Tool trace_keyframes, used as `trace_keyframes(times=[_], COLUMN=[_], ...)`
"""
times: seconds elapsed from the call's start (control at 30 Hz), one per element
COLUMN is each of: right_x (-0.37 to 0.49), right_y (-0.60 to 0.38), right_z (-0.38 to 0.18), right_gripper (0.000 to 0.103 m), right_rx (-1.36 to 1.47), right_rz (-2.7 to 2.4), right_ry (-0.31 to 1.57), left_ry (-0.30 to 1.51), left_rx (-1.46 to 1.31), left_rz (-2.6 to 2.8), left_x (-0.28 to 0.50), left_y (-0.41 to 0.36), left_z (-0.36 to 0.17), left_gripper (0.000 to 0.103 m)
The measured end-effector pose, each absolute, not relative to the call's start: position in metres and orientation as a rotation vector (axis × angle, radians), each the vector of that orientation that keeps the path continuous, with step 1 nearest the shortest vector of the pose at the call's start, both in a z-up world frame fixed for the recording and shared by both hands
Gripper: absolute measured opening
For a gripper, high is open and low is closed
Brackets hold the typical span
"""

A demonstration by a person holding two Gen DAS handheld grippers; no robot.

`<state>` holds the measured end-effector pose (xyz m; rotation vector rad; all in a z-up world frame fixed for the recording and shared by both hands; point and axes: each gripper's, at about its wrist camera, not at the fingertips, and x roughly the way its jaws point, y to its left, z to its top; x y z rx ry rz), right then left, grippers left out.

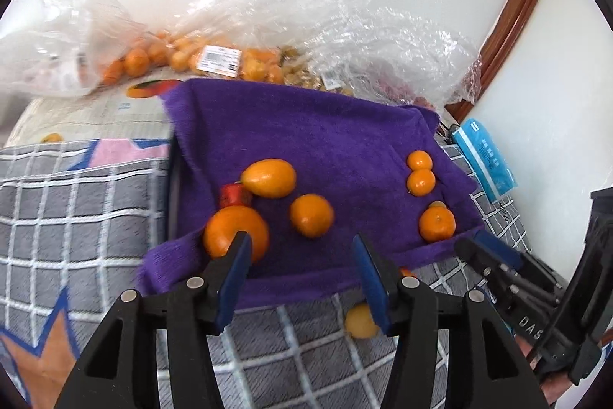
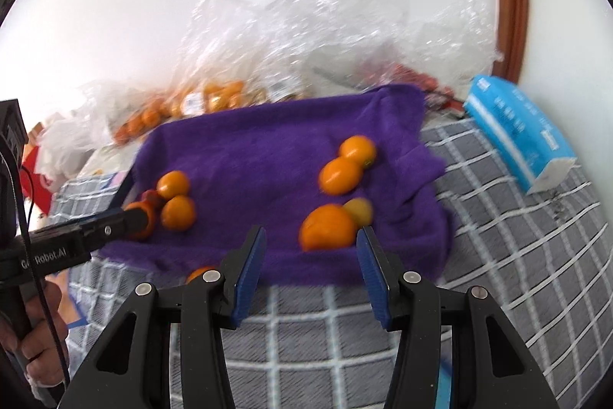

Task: Organize fruits
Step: 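Lower and open the right tool onto the towel while the left tool releases its orange there, then withdraw both open tools back from the purple towel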

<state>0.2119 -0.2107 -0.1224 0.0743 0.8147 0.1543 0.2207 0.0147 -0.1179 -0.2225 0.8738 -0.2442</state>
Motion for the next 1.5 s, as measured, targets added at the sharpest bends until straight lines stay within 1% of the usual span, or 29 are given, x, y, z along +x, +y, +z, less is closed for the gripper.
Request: trace_keyframes(times=[0.2, 0.4, 0.63, 0.7, 0.73, 0.9, 1.17, 1.33, 1.5], right_x=[0.197, 0.192, 0.203, 0.203, 0.202, 0.193, 0.161, 0.145, 0.139], right_y=[-0.181, -0.158, -0.153, -0.155, -0.155, -0.159, -0.201, -0.226, -0.236], right_z=[-0.13, -0.147, -0.168, -0.17, -0.169, -0.159, -0.141, -0.145, -0.159], right_gripper=[0.05, 0.05, 0.05, 0.046, 0.04, 0.04, 0.04, 0.04, 0.04], right_rx=[0.083, 0.053, 0.051, 0.067, 0.076, 0.057, 0.038, 0.01, 0.011], right_rz=[0.249, 0.271, 0.237, 0.241, 0.249, 0.202, 0.113, 0.063, 0.064], right_ry=[0.843, 0.876, 0.926, 0.933, 0.929, 0.898, 0.846, 0.841, 0.863], left_ry=[0.853, 0.89, 0.908, 0.906, 0.904, 0.923, 0.96, 0.979, 0.946], left_rx=[-0.219, -0.255, -0.299, -0.295, -0.292, -0.281, -0.226, -0.206, -0.186], left_rz=[-0.179, -0.122, -0.102, -0.103, -0.104, -0.119, -0.217, -0.23, -0.193], left_x=[0.192, 0.17, 0.157, 0.154, 0.153, 0.149, 0.147, 0.144, 0.138], left_y=[0.044, 0.076, 0.093, 0.093, 0.092, 0.082, 0.032, 0.008, 0.005], left_z=[-0.118, -0.136, -0.146, -0.146, -0.145, -0.145, -0.154, -0.162, -0.168], left_gripper=[0.058, 0.058, 0.058, 0.058, 0.058, 0.058, 0.058, 0.058, 0.058])
